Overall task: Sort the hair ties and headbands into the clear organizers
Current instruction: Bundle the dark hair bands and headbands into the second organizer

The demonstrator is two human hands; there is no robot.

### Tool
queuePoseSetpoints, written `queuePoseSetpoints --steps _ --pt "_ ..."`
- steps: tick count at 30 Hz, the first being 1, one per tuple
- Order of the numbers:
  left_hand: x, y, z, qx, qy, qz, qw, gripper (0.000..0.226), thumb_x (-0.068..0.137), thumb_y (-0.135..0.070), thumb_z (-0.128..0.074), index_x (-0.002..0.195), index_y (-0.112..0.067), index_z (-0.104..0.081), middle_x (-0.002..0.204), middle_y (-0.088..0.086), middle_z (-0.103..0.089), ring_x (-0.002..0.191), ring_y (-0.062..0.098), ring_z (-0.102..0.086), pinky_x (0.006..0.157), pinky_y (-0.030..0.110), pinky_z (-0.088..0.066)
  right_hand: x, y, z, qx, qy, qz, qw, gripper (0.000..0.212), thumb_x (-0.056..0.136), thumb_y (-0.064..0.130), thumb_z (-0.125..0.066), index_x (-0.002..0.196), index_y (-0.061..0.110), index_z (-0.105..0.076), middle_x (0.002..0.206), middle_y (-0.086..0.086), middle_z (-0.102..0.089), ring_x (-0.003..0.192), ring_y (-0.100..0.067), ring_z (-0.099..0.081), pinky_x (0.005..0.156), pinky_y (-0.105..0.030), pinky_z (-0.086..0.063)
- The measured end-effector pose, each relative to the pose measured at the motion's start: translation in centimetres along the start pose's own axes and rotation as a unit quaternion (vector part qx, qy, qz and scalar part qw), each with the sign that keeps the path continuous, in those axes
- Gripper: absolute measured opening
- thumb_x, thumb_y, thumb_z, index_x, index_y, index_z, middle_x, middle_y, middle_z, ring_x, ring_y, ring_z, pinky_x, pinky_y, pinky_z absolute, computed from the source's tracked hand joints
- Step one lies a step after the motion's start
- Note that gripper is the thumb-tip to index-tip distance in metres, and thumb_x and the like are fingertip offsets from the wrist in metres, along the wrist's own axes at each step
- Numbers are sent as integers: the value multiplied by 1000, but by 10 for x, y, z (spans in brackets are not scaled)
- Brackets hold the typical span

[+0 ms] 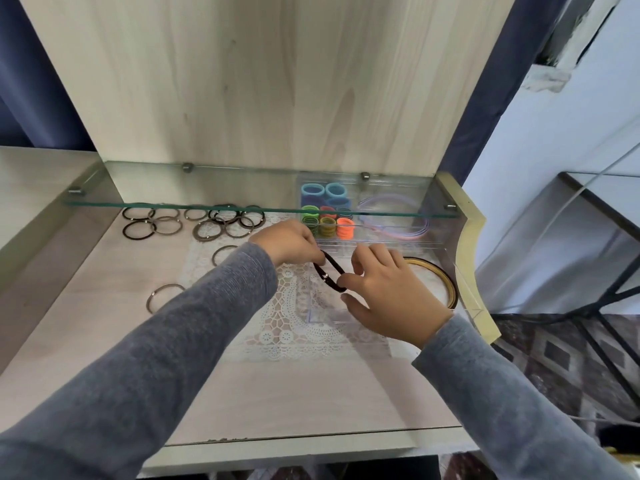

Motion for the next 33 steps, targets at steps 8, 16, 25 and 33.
queuePoseSetpoints --steps 8,16,25,33 --pt "-3 -4 -10 104 -40 30 993 22 73 -38 -83 72 -23 -67 80 -7 -65 83 17 -64 70 29 -45 3 11 -13 91 67 -10 994 48 84 63 -40 87 27 -71 87 0 -44 85 -22 -43 77 -35 -37" --pt "-5 -12 -19 191 -28 47 980 25 72 -33 -83 81 -20 -64 83 -2 -63 83 22 -60 73 32 -42 8 23 -21 95 111 -5 989 54 79 66 -34 91 28 -70 90 0 -40 88 -23 -40 80 -37 -37" --pt "-3 -7 -23 189 11 50 981 22 70 -33 -80 76 -21 -62 76 -3 -60 73 18 -58 71 29 -45 9 29 -26 66 134 16 989 44 79 66 -51 93 28 -68 94 0 -40 92 -24 -40 83 -39 -37" --pt "-5 -9 -25 201 17 48 978 23 70 -33 -78 90 -24 -70 87 -4 -65 84 19 -61 81 31 -50 10 31 -23 56 128 18 990 45 77 64 -46 91 28 -70 90 1 -37 90 -24 -40 80 -39 -37"
Point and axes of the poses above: each hand's wrist, its own x-axis towards the middle knuckle, its own z-axis out of the back of the hand, y = z × x, the point moved 7 cm from there along x, towards the middle knuckle
